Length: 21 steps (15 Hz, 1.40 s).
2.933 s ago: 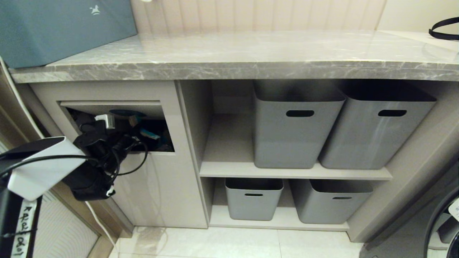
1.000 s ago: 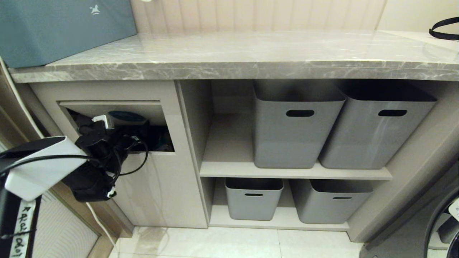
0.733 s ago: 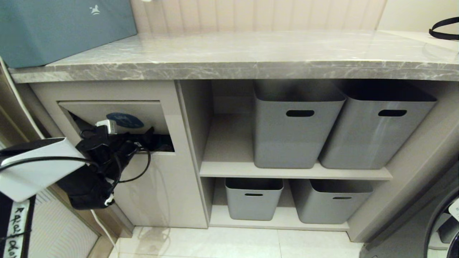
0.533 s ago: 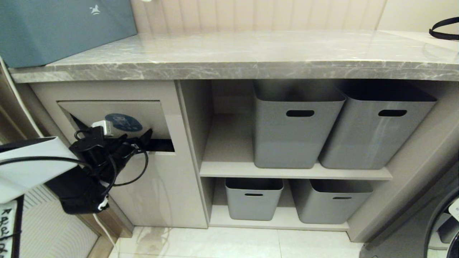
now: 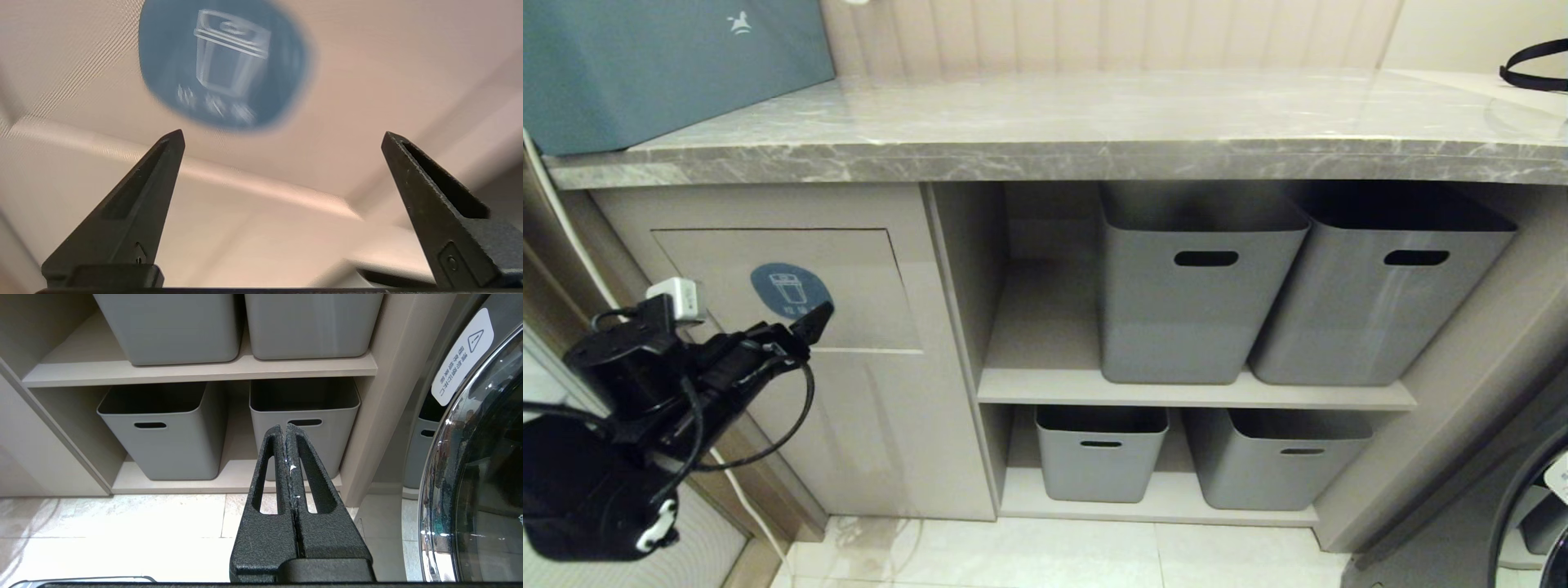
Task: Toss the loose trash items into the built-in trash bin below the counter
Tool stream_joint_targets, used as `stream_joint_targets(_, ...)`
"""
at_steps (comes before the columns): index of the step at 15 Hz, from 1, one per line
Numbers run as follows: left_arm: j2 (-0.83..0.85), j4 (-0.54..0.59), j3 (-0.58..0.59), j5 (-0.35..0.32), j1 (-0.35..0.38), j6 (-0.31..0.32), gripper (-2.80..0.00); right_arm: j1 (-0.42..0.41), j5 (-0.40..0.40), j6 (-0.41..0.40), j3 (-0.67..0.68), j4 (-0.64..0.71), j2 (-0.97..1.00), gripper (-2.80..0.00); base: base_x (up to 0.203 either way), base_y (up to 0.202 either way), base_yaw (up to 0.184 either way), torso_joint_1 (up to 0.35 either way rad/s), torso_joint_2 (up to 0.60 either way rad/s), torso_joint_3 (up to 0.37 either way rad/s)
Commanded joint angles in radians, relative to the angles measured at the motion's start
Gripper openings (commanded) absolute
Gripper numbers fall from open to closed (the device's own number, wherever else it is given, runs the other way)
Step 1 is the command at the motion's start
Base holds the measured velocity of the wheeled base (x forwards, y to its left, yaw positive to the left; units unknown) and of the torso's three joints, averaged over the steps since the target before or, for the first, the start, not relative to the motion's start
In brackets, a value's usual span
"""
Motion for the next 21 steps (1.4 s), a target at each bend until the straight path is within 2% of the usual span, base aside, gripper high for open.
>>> stream_joint_targets(1, -0.174, -0.008, 0.107, -0.006, 0.002, -0.011, 0.00, 0.000, 0.000, 0.000, 0.002, 0.000, 0.000, -2.80, 0.000, 0.000, 0.000, 0.000, 0.00, 0.000)
stream_joint_targets(2, -0.251, -0.008, 0.160, -0.011, 0.002, -0.016, -2.80, 0.000, 0.000, 0.000, 0.002, 0.000, 0.000, -2.80, 0.000, 0.000, 0.000, 0.000, 0.00, 0.000)
stream_joint_targets(4, -0.412, 0.000, 0.235, -0.018, 0.002, -0.020, -2.80, 0.000, 0.000, 0.000, 0.002, 0.000, 0.000, -2.80, 0.000, 0.000, 0.000, 0.000, 0.00, 0.000)
stream_joint_targets(5, -0.511, 0.044, 0.256, -0.019, 0.002, -0.020, -2.80, 0.000, 0.000, 0.000, 0.002, 0.000, 0.000, -2.80, 0.000, 0.000, 0.000, 0.000, 0.00, 0.000)
stream_joint_targets(6, -0.630, 0.138, 0.269, -0.020, 0.002, -0.020, -2.80, 0.000, 0.000, 0.000, 0.002, -0.001, 0.000, -2.80, 0.000, 0.000, 0.000, 0.000, 0.00, 0.000)
stream_joint_targets(7, -0.753, 0.278, 0.273, -0.020, 0.001, -0.019, -2.80, 0.000, 0.000, 0.000, 0.002, -0.001, 0.000, -2.80, 0.000, 0.000, 0.000, 0.000, 0.00, 0.000)
stream_joint_targets(10, -1.174, 0.796, 0.280, -0.020, -0.005, 0.003, -2.80, 0.000, 0.000, 0.000, 0.002, 0.001, 0.000, -2.80, 0.000, 0.000, 0.000, 0.000, 0.00, 0.000)
stream_joint_targets(12, -1.484, 1.077, 0.314, -0.020, -0.011, 0.050, -2.80, 0.000, 0.000, 0.000, 0.002, -0.001, 0.000, -2.80, 0.000, 0.000, 0.000, 0.000, 0.00, 0.000)
stream_joint_targets(14, -1.750, 1.299, 0.350, -0.009, -0.016, 0.115, -2.80, 0.000, 0.000, 0.000, 0.002, -0.001, 0.000, -2.80, 0.000, 0.000, 0.000, 0.000, 0.00, 0.000)
stream_joint_targets(16, -1.902, 1.436, 0.405, 0.028, -0.020, 0.199, -2.80, 0.000, 0.000, 0.002, 0.002, -0.001, 0.000, -2.80, 0.000, 0.000, 0.000, 0.000, 0.00, 0.000)
stream_joint_targets(18, -1.926, 1.492, 0.492, 0.065, -0.023, 0.325, -2.80, 0.000, -0.002, 0.002, 0.002, -0.001, 0.000, -2.80, 0.000, 0.000, 0.000, 0.000, 0.00, 0.000)
stream_joint_targets(21, -1.919, 1.520, 0.498, 0.059, -0.025, 0.309, -2.80, 0.000, -0.001, 0.002, 0.002, -0.001, 0.000, -2.80, 0.000, 0.000, 0.000, 0.000, 0.00, 0.000)
